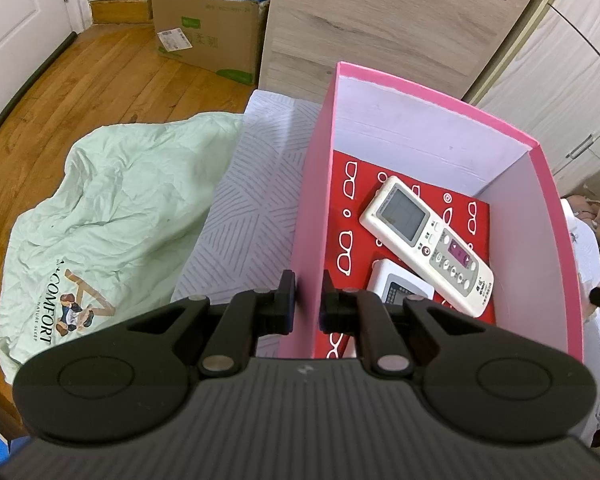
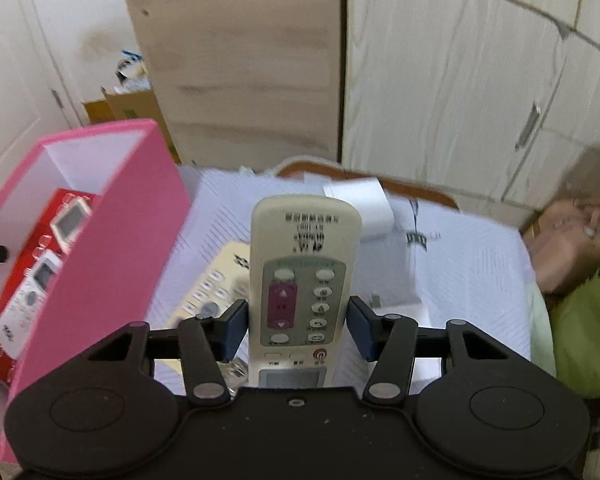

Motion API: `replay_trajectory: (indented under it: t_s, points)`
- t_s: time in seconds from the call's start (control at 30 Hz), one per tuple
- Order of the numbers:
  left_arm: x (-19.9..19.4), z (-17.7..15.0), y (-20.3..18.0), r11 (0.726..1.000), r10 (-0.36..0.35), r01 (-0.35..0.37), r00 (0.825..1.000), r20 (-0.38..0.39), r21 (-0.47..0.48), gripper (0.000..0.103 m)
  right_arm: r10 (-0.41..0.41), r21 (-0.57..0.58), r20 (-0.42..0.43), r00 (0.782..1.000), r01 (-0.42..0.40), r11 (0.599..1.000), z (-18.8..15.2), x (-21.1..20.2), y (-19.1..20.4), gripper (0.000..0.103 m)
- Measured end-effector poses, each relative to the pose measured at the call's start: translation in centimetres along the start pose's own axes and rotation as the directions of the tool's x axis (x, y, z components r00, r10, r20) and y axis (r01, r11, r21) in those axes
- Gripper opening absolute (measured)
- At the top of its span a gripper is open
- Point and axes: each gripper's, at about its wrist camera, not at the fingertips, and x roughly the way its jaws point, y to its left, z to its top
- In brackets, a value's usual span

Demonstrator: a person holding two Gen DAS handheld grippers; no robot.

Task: Organize rigid objects
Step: 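Grasp the cream remote with purple buttons with the right tool, then carry the cream remote over the pink box with the right tool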

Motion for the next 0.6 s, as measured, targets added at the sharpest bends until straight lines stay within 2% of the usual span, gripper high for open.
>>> replay_trajectory:
  t_s: [0.1, 0.2, 0.33, 0.4, 0.5, 0.6]
  points:
    - [0.0, 0.0, 0.4, 1.000, -0.013, 0.013, 1.000, -0.001, -0.008, 0.010, 0.021, -0.016, 0.065, 0.998, -0.020, 1.000, 0.5, -1.9, 0.7, 0.058]
    - [-0.1, 0.0, 0.5, 1.000, -0.016, 0.016, 1.000, -0.002, -0.010, 0.010, 0.080, -0.034, 0.143, 0.986, -0.076, 0.997, 1.2, -4.3, 1.6, 0.058]
    - [-0.1, 0.0, 0.6, 1.000, -0.019, 0.019, 1.000, -0.003, -0.012, 0.010, 0.187, -0.104, 0.254, 0.949, -0.165, 0.981, 2.0, -7.6, 3.8, 0.058]
    - [-0.1, 0.0, 0.6, 1.000, -0.021, 0.021, 1.000, -0.003, -0.014, 0.010, 0.252, -0.161, 0.283, 0.925, -0.213, 0.964, 2.2, -8.8, 5.3, 0.058]
    - [-0.1, 0.1, 0.6, 1.000, -0.021, 0.021, 1.000, -0.003, -0.014, 0.010, 0.344, -0.224, 0.245, 0.907, -0.292, 0.930, 2.2, -9.1, 7.6, 0.058]
    - [-0.1, 0.1, 0.7, 1.000, -0.023, 0.023, 1.000, -0.005, -0.018, 0.010, 0.399, -0.259, 0.144, 0.906, -0.355, 0.898, 2.0, -8.0, 9.9, 0.058]
